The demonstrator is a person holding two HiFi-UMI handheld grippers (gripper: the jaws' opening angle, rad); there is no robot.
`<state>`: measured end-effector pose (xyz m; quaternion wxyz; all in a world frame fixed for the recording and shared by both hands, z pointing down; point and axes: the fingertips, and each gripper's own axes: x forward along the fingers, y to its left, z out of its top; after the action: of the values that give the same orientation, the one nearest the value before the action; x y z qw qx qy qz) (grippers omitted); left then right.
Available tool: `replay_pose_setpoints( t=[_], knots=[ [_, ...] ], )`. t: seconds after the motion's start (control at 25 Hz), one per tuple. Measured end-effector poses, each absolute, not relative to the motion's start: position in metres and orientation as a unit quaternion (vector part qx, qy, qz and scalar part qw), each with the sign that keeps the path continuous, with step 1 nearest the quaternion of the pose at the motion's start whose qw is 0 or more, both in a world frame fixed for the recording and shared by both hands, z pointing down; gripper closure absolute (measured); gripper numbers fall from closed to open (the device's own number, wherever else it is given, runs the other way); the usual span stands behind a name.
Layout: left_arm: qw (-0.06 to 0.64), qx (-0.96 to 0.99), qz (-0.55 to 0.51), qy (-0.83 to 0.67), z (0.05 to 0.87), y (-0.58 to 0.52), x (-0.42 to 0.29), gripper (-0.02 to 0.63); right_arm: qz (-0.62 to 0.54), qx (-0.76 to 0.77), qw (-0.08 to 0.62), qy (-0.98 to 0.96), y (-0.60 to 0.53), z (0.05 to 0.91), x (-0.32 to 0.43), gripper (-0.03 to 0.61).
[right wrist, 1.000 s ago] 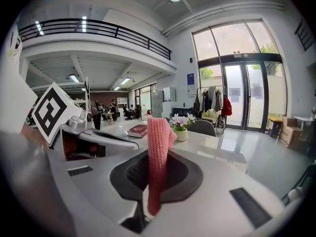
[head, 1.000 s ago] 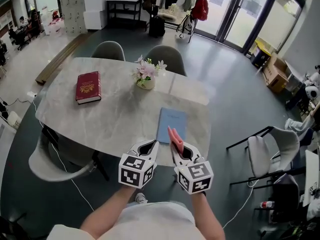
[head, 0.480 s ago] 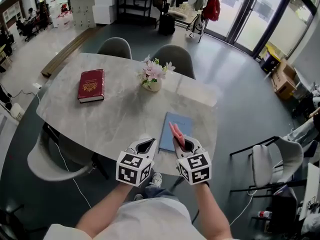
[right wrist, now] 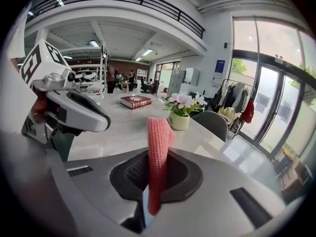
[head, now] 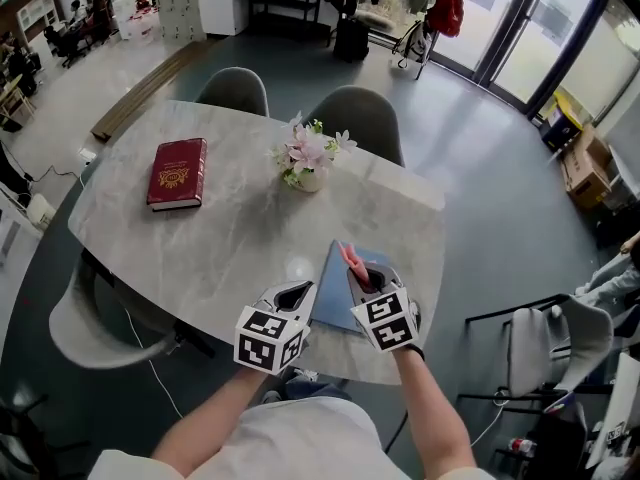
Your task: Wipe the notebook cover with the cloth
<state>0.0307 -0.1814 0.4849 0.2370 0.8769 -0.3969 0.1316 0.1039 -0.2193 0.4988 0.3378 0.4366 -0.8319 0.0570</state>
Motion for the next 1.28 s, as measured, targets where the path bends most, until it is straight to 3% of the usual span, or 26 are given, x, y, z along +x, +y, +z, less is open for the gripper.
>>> replay_pose_setpoints(
  t=[0.68, 1.28],
  knots=[
    [0.262, 0.854, 0.156, -0.422, 0.522, -0.232, 0.049, 0.606, 0.004, 0.296, 0.493, -0.818, -0.304, 0.595, 0.112, 0.563],
    [0.272, 0.865, 0.156, -0.392, 0.526, -0.226, 0.042, 0.606, 0.025, 0.285, 0.519, -0.805, -0.289, 0.615, 0.105, 0.563]
  ],
)
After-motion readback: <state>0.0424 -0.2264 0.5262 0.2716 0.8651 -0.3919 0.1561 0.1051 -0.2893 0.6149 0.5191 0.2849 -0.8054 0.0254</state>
